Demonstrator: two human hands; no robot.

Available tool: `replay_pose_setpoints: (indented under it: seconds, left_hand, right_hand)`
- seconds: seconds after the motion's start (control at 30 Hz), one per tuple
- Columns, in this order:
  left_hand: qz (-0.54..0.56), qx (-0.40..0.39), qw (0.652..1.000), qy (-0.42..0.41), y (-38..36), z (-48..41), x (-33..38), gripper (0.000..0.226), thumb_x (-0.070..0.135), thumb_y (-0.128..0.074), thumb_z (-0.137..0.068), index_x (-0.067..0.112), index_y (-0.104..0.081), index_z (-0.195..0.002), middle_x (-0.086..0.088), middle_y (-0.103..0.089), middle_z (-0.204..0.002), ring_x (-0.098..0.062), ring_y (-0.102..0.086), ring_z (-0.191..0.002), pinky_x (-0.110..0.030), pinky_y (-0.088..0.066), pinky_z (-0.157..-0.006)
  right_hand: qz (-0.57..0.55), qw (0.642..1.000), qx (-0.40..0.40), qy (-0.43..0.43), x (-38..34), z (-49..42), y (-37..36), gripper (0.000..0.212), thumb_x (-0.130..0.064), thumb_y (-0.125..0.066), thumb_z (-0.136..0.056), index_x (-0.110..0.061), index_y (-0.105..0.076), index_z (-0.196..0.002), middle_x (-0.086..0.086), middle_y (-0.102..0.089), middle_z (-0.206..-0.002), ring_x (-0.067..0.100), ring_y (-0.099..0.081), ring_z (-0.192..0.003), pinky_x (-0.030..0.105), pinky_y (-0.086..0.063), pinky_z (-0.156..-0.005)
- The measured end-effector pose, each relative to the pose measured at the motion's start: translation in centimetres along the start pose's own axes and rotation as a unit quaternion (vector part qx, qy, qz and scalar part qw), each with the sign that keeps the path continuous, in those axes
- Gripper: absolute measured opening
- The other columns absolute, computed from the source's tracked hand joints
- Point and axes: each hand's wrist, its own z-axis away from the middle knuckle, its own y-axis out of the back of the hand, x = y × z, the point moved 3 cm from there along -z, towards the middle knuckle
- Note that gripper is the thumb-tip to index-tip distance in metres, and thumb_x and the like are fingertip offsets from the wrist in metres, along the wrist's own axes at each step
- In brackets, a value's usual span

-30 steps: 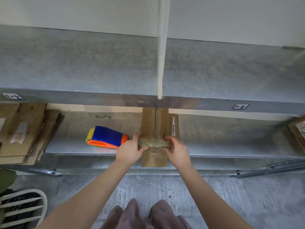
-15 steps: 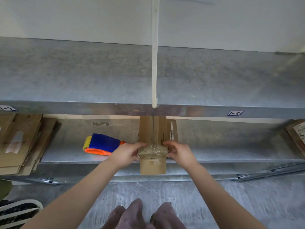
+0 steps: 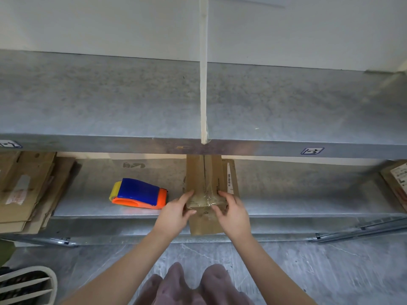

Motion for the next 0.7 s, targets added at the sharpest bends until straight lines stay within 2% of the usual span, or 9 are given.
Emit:
replay_pose_setpoints:
  seconds: [0.03, 0.1, 0.2, 0.3, 0.4, 0.5, 0.6, 0.63, 0.7]
  left_hand:
    - [-0.001, -0.005, 1.000, -0.004, -0.4, 0.2, 0.3, 0.062, 0.033, -0.066, -0.089, 0.030, -0.039, -0.144, -0.007, -0.066, -0.098, -0.022, -0.063, -0.090, -0.025, -0.045, -0.073]
    - [0.005, -0.038, 0.999, -0.011, -1.4, 0.6, 0.9, 0.065, 0.032, -0.068, -0.088, 0.029, -0.037, -0.145, -0.006, -0.067, -0.098, -0.020, -0.064, -0.091, -0.026, -0.047, -0.079]
    - [0.084, -0.131, 0.988, -0.021, -3.0, 0.9, 1.9, 0.066, 0.028, -0.072, -0.085, 0.032, -0.040, -0.143, -0.001, -0.066, -0.103, -0.012, -0.064, -0.096, -0.026, -0.049, -0.092]
    - [0.138, -0.159, 0.977, -0.027, -2.8, 0.2, 2.0, 0.063, 0.028, -0.073, -0.084, 0.041, -0.042, -0.137, 0.003, -0.062, -0.107, -0.007, -0.060, -0.100, -0.030, -0.046, -0.097]
    - [0.081, -0.106, 0.991, -0.016, -0.9, -2.5, 1.4, 0.067, 0.034, -0.070, -0.086, 0.029, -0.038, -0.144, -0.003, -0.045, -0.140, -0.018, -0.045, -0.127, -0.033, -0.035, -0.109]
    - [0.057, -0.083, 0.995, 0.012, 1.0, -5.5, 1.3, 0.071, 0.035, -0.068, -0.086, 0.025, -0.032, -0.147, -0.004, -0.031, -0.145, -0.024, -0.036, -0.132, -0.035, -0.031, -0.111]
    - [0.032, -0.088, 0.995, 0.025, 1.8, -7.3, 1.0, 0.076, 0.036, -0.071, -0.084, 0.027, -0.029, -0.147, 0.004, -0.018, -0.153, -0.021, -0.024, -0.140, -0.036, -0.027, -0.113]
    - [0.035, -0.102, 0.994, 0.027, 1.8, -7.4, 1.0, 0.077, 0.036, -0.072, -0.083, 0.028, -0.029, -0.147, 0.005, -0.017, -0.155, -0.019, -0.024, -0.140, -0.035, -0.028, -0.112]
    - [0.066, -0.134, 0.988, 0.030, 1.4, -6.9, 1.3, 0.076, 0.033, -0.072, -0.084, 0.028, -0.030, -0.147, 0.004, -0.028, -0.152, -0.018, -0.036, -0.134, -0.030, -0.033, -0.106]
  right_hand:
    - [-0.002, 1.000, 0.009, -0.013, 0.0, 0.3, -0.2, 0.053, -0.047, -0.065, -0.087, -0.027, -0.052, -0.135, 0.001, -0.055, -0.129, 0.019, -0.059, -0.105, 0.030, -0.048, -0.088]
    - [-0.010, 0.999, 0.018, -0.045, 0.1, 1.0, -0.6, 0.066, -0.051, -0.064, -0.086, -0.022, -0.044, -0.142, 0.010, -0.045, -0.140, 0.029, -0.047, -0.126, 0.038, -0.042, -0.101]
    - [-0.018, 0.995, 0.036, -0.092, 0.9, 2.0, -0.5, 0.084, -0.057, -0.065, -0.082, -0.020, -0.030, -0.149, 0.016, -0.022, -0.155, 0.037, -0.022, -0.141, 0.048, -0.031, -0.111]
    - [-0.026, 0.994, 0.043, -0.092, 1.7, 2.3, -0.1, 0.090, -0.060, -0.068, -0.078, -0.022, -0.028, -0.149, 0.011, -0.014, -0.158, 0.037, -0.019, -0.142, 0.051, -0.033, -0.109]
    - [-0.051, 0.994, 0.022, -0.089, 2.0, 2.0, 0.4, 0.089, -0.057, -0.071, -0.077, -0.024, -0.029, -0.148, 0.006, -0.015, -0.158, 0.033, -0.021, -0.142, 0.049, -0.033, -0.109]
    - [-0.076, 0.995, -0.001, -0.069, 3.2, 1.9, 1.4, 0.085, -0.049, -0.078, -0.074, -0.027, -0.035, -0.143, 0.002, -0.020, -0.154, 0.026, -0.026, -0.141, 0.045, -0.031, -0.114]
    - [-0.095, 0.994, -0.006, -0.049, 4.6, 2.2, 2.8, 0.078, -0.038, -0.083, -0.073, -0.031, -0.042, -0.139, 0.002, -0.017, -0.154, 0.021, -0.029, -0.141, 0.038, -0.029, -0.116]
    - [-0.088, 0.995, 0.008, -0.053, 4.8, 2.4, 3.3, 0.077, -0.036, -0.083, -0.074, -0.031, -0.043, -0.139, 0.002, -0.016, -0.154, 0.019, -0.030, -0.140, 0.035, -0.030, -0.115]
    - [-0.091, 0.991, 0.049, -0.079, 5.1, 3.1, 4.1, 0.077, -0.035, -0.081, -0.076, -0.029, -0.040, -0.141, 0.002, -0.023, -0.150, 0.011, -0.037, -0.127, 0.031, -0.036, -0.108]
